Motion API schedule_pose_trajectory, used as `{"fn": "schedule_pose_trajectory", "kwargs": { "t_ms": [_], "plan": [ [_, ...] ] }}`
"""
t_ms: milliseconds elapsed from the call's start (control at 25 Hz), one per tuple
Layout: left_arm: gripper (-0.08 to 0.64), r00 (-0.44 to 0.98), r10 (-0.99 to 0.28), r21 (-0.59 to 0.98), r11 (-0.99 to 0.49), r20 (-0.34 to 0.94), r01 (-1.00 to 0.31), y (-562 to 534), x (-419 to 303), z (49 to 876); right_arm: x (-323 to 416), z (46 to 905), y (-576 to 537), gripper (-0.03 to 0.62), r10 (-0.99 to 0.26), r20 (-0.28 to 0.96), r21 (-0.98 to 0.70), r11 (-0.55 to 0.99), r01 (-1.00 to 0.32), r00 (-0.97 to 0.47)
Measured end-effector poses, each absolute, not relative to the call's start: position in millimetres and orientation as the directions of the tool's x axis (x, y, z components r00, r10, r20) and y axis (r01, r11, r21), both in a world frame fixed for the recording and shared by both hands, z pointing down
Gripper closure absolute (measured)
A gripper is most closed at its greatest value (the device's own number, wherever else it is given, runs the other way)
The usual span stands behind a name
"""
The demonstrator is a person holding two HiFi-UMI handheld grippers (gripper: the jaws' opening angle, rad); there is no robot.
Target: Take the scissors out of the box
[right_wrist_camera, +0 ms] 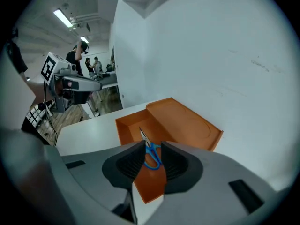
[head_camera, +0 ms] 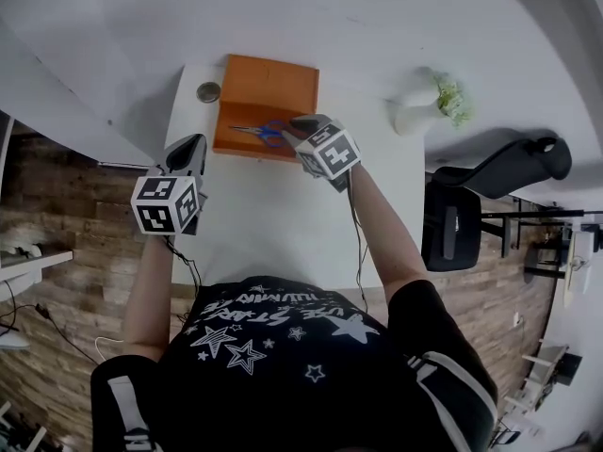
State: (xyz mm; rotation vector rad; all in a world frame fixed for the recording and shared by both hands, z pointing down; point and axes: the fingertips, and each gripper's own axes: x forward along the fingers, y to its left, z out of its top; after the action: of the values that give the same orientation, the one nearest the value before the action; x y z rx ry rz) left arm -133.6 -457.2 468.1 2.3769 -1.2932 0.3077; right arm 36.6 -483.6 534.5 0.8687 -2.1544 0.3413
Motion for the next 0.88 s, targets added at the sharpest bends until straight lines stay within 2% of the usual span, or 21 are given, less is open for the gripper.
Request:
{"fn": "schedule_pose_trajectory", "kwargs": {
  "t_ms": [80,240,560,880],
  "plan": [
    [0.543,0.545,-0.744,0.262,-0.478,0.387,-0.838,-462,-134,473,35,547,-485,0.426,-0.441,0.776,0.047,0.754,-0.655,-0.452],
    [0.543,0.552,-0.736,0.282,-0.476,0.392,-0.833,-469,-136,481,31,564,-491,0.395,-0.416,0.804,0.081,0.785,-0.614,-0.424],
    [0.543,0.558,-0.725,0.306,-0.468,0.404,-0.829,-481,-135,496,26,595,-498,0.386,-0.319,0.877,0.107,0.858,-0.502,-0.360],
    [0.543,0.549,-0.729,0.322,-0.448,0.409,-0.834,-490,-139,504,19,616,-505,0.387,-0.286,0.908,0.132,0.888,-0.440,-0.306]
  ]
}}
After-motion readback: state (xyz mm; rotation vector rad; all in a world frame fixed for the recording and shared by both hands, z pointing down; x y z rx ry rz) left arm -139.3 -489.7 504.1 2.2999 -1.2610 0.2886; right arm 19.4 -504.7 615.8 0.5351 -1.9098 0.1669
